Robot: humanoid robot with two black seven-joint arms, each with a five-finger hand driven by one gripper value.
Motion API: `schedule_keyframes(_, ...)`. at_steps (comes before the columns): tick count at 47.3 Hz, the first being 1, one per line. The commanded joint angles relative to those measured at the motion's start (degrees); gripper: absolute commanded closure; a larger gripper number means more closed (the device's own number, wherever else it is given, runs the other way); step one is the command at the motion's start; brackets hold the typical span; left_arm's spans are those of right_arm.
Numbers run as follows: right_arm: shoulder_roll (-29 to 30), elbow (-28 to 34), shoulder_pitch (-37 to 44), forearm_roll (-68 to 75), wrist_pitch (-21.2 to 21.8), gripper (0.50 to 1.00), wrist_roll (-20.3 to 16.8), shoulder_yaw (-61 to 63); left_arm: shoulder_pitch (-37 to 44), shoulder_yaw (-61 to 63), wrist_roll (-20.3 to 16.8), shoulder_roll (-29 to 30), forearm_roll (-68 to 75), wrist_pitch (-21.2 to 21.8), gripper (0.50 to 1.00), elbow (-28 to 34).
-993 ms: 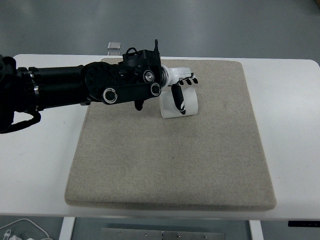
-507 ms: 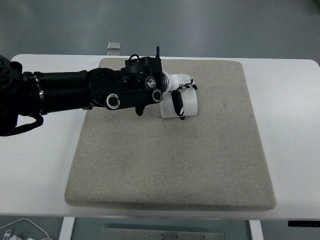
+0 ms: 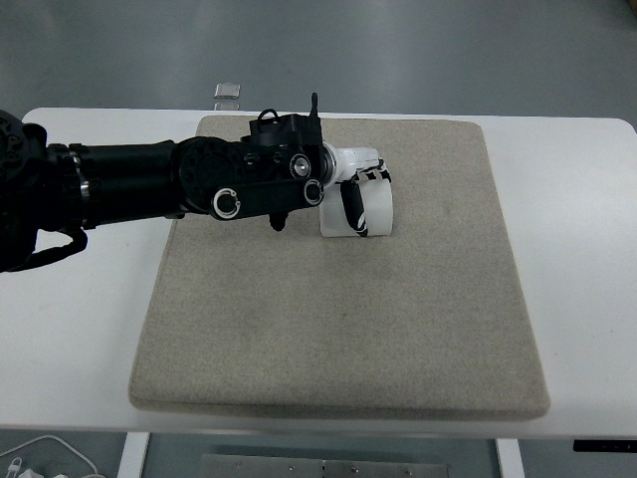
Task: Flip white cup upright
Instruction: 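Close the left hand fingers around the white cup body, then lift the cup with the left hand and rotate it opening-up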
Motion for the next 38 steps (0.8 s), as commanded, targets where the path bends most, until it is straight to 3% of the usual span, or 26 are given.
schedule_keyframes(1,0.0,0.02,0.0,0.0,0.0,0.572,0.0,0.04,-0.14,-0.09,0.01,-0.01,-0.1,0.08,0.859,0.35)
schedule_keyframes(4,0.0,-0.07,0.0,0.0,0.0,0.57,0.0,0.04,0.03,-0.52,0.01,0.08,-0.1,0.17,0.945,0.44)
schedule_keyframes(7,0.0,0.02,0.0,0.0,0.0,0.57,0.0,0.04,-0.14,-1.05,-0.17,0.16,-0.45,0.17,0.96,0.44)
schedule_keyframes(16,0.0,0.02,0.0,0.0,0.0,0.572,0.0,0.04,0.12,-5.97,-1.31,1.13,-1.07,-0.18,0.977,0.53)
schedule_keyframes(38,0.0,0.02,0.0,0.0,0.0,0.57,0.0,0.04,9.43,-24.16,-8.95,8.6,-1.07,-3.87,0.982,1.76)
